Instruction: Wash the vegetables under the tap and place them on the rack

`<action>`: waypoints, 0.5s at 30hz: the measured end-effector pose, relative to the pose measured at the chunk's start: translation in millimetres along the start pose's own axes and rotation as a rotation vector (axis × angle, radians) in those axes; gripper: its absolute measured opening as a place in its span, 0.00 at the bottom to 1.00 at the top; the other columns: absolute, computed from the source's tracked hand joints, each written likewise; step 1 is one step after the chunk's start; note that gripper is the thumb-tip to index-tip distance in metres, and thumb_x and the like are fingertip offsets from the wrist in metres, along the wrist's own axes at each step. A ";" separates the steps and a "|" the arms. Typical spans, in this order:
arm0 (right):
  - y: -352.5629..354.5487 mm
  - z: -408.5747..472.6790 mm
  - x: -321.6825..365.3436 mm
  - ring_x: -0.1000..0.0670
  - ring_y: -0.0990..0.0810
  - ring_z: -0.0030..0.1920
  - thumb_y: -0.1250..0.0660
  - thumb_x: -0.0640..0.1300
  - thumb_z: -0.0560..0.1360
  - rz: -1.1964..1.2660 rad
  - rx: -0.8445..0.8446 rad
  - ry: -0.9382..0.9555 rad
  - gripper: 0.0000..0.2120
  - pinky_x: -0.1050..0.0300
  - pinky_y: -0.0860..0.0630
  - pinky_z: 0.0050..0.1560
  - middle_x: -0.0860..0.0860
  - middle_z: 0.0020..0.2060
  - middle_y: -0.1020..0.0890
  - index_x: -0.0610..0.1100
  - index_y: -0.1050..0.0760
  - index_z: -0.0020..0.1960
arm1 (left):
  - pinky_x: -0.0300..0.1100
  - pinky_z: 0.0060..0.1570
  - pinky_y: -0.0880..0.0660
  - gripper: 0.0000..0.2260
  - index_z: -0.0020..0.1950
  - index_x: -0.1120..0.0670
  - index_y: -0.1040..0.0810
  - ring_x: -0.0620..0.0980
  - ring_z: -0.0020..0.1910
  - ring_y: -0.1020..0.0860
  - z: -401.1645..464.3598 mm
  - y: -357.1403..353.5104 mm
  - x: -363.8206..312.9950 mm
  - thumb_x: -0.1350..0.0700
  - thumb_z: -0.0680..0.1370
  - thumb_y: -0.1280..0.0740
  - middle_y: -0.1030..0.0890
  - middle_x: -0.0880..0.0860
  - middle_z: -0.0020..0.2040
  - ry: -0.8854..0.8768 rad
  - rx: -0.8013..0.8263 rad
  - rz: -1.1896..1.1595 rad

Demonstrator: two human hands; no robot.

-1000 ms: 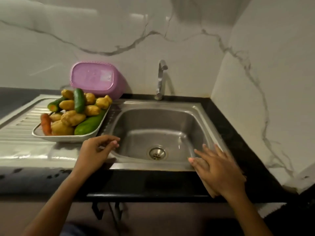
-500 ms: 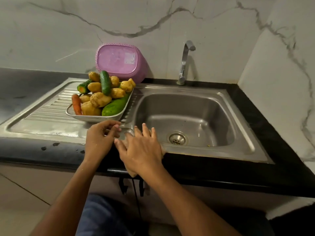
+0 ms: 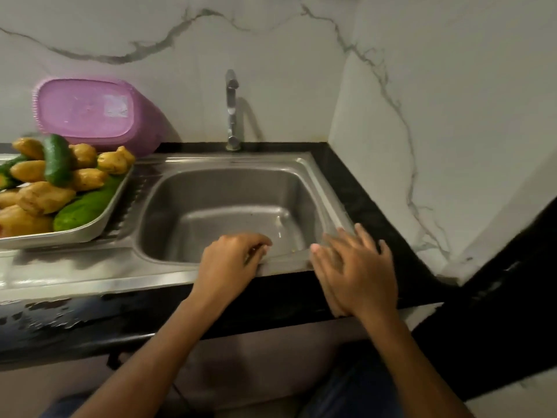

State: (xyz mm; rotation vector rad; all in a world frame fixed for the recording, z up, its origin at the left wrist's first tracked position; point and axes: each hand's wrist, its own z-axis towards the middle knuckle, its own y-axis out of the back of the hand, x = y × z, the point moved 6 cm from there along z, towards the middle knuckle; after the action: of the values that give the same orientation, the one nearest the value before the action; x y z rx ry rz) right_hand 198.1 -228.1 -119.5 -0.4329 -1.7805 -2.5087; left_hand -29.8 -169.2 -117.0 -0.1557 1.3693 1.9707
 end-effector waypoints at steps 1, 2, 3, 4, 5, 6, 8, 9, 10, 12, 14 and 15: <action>6.2 3.4 -24.4 0.50 0.43 0.81 0.54 0.72 0.78 -0.023 -0.032 -0.034 0.33 0.37 0.45 0.78 0.56 0.77 0.30 0.60 0.27 0.73 | 0.43 0.48 0.20 0.07 0.56 0.42 0.15 0.42 0.46 0.17 5.2 -12.5 -12.9 0.50 0.81 0.31 0.14 0.39 0.51 -0.038 0.035 0.000; 14.3 8.8 -45.8 0.49 0.44 0.82 0.53 0.72 0.78 -0.038 -0.070 -0.059 0.33 0.37 0.45 0.78 0.55 0.79 0.33 0.60 0.29 0.75 | 0.43 0.49 0.21 0.07 0.56 0.42 0.15 0.42 0.48 0.17 12.2 -25.6 -26.4 0.50 0.81 0.31 0.14 0.40 0.52 -0.077 0.072 0.003; 20.9 14.1 -60.3 0.48 0.44 0.81 0.51 0.71 0.78 -0.027 -0.104 -0.076 0.32 0.38 0.43 0.77 0.53 0.80 0.35 0.59 0.31 0.77 | 0.44 0.50 0.21 0.07 0.57 0.42 0.16 0.43 0.49 0.18 17.3 -37.0 -35.9 0.50 0.81 0.32 0.15 0.40 0.53 -0.105 0.109 0.012; 28.8 17.9 -69.1 0.46 0.41 0.80 0.48 0.69 0.79 0.010 -0.152 -0.088 0.31 0.40 0.39 0.76 0.51 0.79 0.35 0.56 0.31 0.76 | 0.45 0.51 0.21 0.08 0.57 0.42 0.16 0.44 0.51 0.18 22.9 -47.3 -44.5 0.49 0.81 0.32 0.15 0.41 0.54 -0.125 0.143 0.016; 36.9 19.5 -73.3 0.45 0.36 0.77 0.45 0.67 0.80 0.057 -0.213 -0.083 0.29 0.42 0.33 0.72 0.49 0.76 0.31 0.53 0.29 0.74 | 0.45 0.52 0.22 0.08 0.58 0.42 0.16 0.44 0.53 0.19 30.0 -56.4 -51.7 0.49 0.81 0.33 0.15 0.42 0.55 -0.137 0.175 0.014; 42.9 15.9 -72.7 0.44 0.30 0.71 0.44 0.65 0.80 0.095 -0.261 -0.070 0.26 0.45 0.29 0.67 0.48 0.70 0.27 0.50 0.27 0.69 | 0.44 0.54 0.23 0.09 0.60 0.42 0.17 0.45 0.56 0.19 36.1 -64.1 -56.6 0.49 0.81 0.33 0.16 0.42 0.57 -0.143 0.203 0.012; 43.3 0.4 -64.9 0.45 0.24 0.61 0.44 0.64 0.82 0.076 -0.277 0.000 0.22 0.48 0.27 0.60 0.51 0.59 0.22 0.49 0.24 0.61 | 0.45 0.58 0.23 0.11 0.62 0.43 0.18 0.45 0.59 0.20 54.4 -77.9 -63.4 0.50 0.81 0.33 0.18 0.42 0.60 -0.158 0.244 0.002; 33.8 -11.4 -63.8 0.45 0.24 0.63 0.45 0.64 0.82 0.011 -0.222 0.038 0.23 0.47 0.27 0.62 0.52 0.60 0.22 0.50 0.23 0.62 | 0.47 0.60 0.23 0.11 0.63 0.43 0.18 0.46 0.60 0.20 63.1 -83.4 -65.7 0.50 0.81 0.32 0.18 0.43 0.62 -0.160 0.264 -0.001; 21.6 -19.7 -65.1 0.43 0.26 0.69 0.48 0.65 0.83 -0.069 -0.164 0.055 0.27 0.44 0.30 0.68 0.50 0.66 0.23 0.50 0.24 0.69 | 0.48 0.62 0.23 0.12 0.64 0.44 0.19 0.47 0.61 0.21 75.4 -89.0 -64.1 0.50 0.81 0.33 0.19 0.44 0.63 -0.154 0.283 0.001; 0.3 -23.2 -79.0 0.39 0.33 0.78 0.53 0.65 0.84 -0.169 -0.115 0.057 0.33 0.45 0.40 0.76 0.45 0.77 0.29 0.47 0.32 0.79 | 0.49 0.64 0.24 0.14 0.67 0.45 0.20 0.49 0.63 0.21 99.7 -100.2 -55.4 0.51 0.81 0.33 0.20 0.46 0.66 -0.121 0.324 -0.003; -10.3 -5.8 -89.5 0.38 0.31 0.76 0.57 0.64 0.85 -0.183 -0.115 0.065 0.33 0.48 0.43 0.76 0.45 0.77 0.30 0.45 0.33 0.79 | 0.49 0.66 0.25 0.17 0.71 0.46 0.23 0.50 0.66 0.23 122.9 -107.8 -44.8 0.51 0.81 0.31 0.22 0.48 0.69 -0.078 0.366 -0.018; -14.6 10.3 -90.4 0.39 0.31 0.76 0.57 0.64 0.85 -0.183 -0.085 0.067 0.34 0.48 0.42 0.75 0.45 0.77 0.31 0.45 0.34 0.79 | 0.49 0.68 0.26 0.19 0.73 0.47 0.25 0.50 0.67 0.24 136.5 -110.3 -40.3 0.51 0.81 0.31 0.24 0.48 0.71 -0.066 0.377 -0.023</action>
State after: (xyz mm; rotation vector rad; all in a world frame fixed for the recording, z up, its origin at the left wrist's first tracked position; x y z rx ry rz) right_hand 284.3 -225.4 -152.0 -0.1933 -1.7699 -2.6927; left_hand 107.2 -52.5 -124.2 0.0691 1.6568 1.6484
